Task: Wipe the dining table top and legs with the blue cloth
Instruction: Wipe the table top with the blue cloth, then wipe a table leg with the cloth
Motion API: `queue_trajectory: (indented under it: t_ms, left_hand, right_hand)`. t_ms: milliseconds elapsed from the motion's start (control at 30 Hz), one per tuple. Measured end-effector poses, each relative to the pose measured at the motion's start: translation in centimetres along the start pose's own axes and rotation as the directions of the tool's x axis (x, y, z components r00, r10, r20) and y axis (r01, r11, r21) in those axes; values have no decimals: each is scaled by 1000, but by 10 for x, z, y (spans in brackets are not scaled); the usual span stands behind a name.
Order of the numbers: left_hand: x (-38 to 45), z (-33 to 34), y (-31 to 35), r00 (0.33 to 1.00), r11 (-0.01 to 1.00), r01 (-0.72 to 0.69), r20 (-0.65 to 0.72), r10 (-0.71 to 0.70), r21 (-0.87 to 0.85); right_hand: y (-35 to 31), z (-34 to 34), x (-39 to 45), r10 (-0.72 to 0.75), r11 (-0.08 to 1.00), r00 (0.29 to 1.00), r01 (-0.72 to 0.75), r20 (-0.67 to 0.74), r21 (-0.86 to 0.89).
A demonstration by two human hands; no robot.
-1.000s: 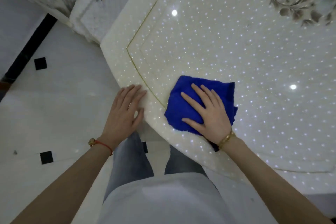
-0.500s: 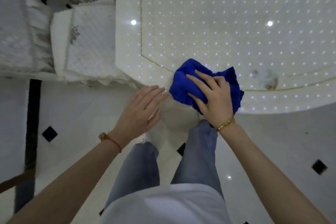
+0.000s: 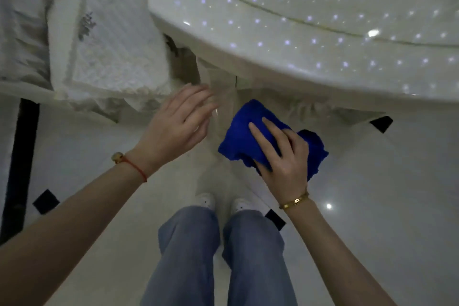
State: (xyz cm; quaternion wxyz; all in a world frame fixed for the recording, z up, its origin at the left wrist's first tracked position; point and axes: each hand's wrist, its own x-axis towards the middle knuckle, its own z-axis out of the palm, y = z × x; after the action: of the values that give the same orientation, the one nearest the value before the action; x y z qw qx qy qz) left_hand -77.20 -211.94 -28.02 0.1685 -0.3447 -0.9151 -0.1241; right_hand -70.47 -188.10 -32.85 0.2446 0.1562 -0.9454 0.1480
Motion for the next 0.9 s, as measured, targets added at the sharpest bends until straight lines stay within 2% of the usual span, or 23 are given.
queue_trajectory:
  t_ms: [100, 233, 400, 667, 733, 833, 900]
  left_hand:
    - [-8, 40, -22, 986, 997, -50, -154, 60, 67]
    - [-14, 77, -55, 925, 983, -56, -360, 118, 176]
    - [-20, 108, -77, 876, 953, -142, -413, 248, 269]
    - [-17, 140, -89, 843, 945, -135, -467, 267, 296]
    - [-19, 144, -91, 844, 941, -122, -466, 267, 317]
    - [-20, 148, -89, 846, 940, -103, -469, 255, 325]
    - [-20, 150, -86, 839, 946, -92, -488, 241, 310]
  right_hand:
    - [13, 56, 6, 48, 998, 980, -54, -191, -29]
    - [24, 116, 22, -63, 996, 896, 29, -441, -84]
    - [22, 177, 38, -120, 985, 764, 13, -634, -171]
    - [15, 273, 41, -170, 972, 701, 2, -693, -236]
    - [23, 300, 26, -169, 971, 715, 3, -678, -238]
    - [30, 329, -4, -163, 970, 782, 16, -601, -242]
    - [29, 326, -4, -156, 973, 782, 18, -603, -229]
